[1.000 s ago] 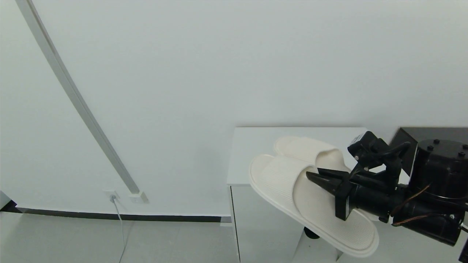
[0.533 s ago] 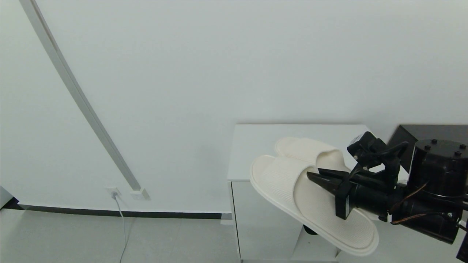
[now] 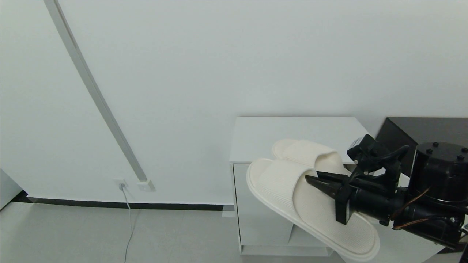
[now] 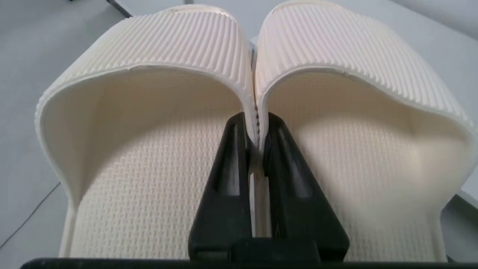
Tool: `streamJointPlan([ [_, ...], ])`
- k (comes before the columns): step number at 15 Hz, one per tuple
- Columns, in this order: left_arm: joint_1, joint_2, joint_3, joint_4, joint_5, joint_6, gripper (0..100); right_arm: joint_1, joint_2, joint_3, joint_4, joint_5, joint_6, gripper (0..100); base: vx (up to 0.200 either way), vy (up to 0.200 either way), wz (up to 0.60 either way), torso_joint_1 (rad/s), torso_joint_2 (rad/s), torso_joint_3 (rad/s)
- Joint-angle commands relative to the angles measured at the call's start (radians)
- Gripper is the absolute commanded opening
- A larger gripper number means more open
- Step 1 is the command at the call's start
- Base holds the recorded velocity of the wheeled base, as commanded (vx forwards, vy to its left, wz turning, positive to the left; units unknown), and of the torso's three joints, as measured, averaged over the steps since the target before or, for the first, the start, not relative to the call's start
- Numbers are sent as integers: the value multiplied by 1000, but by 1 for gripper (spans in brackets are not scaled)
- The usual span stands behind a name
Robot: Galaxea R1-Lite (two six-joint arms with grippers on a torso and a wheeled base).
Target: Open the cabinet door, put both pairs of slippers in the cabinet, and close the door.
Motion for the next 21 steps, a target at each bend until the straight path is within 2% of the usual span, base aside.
streamJointPlan([
  [1, 1, 1, 2, 0, 0, 0, 0, 2, 7, 1, 2, 0, -1, 0, 0, 0, 0, 0, 0, 0],
  [9, 1, 1, 1, 0, 0, 3, 0, 5, 19, 1, 5, -5, 1, 0, 0, 0, 0, 0, 0, 0],
  [21, 1, 1, 2, 0, 0, 1, 0, 3, 31, 4, 3, -6, 1, 0, 0, -200, 0, 2, 2, 3],
])
